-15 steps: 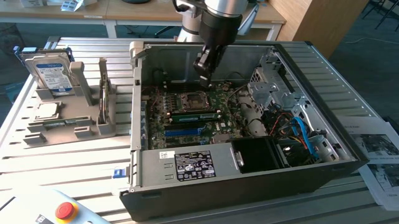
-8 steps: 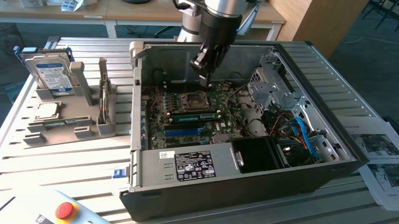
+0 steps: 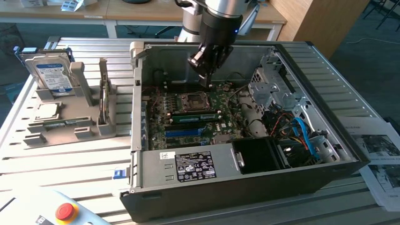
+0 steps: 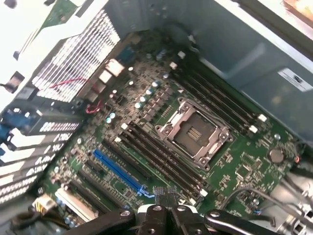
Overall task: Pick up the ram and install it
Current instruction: 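Press down the ram until it locks into place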
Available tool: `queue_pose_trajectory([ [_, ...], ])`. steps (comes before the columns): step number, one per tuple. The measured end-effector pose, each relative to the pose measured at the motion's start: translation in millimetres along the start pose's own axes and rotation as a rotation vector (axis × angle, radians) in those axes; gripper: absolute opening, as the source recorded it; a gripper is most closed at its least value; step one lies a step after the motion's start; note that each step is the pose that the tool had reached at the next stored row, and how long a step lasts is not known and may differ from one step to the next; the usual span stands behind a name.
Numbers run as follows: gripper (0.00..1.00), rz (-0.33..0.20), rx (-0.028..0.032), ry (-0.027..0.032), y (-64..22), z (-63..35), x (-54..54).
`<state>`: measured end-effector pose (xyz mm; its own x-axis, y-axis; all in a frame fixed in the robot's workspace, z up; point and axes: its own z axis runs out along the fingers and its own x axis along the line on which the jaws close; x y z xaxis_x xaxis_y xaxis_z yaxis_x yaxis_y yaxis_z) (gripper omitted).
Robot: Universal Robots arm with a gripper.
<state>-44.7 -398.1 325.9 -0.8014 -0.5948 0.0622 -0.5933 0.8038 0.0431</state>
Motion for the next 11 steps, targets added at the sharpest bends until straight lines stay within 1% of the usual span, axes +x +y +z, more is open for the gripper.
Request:
queue_pose_trajectory([
  [11,0.10,0.200,-0.0124,-0.0086,0.0,0.1,0.0],
])
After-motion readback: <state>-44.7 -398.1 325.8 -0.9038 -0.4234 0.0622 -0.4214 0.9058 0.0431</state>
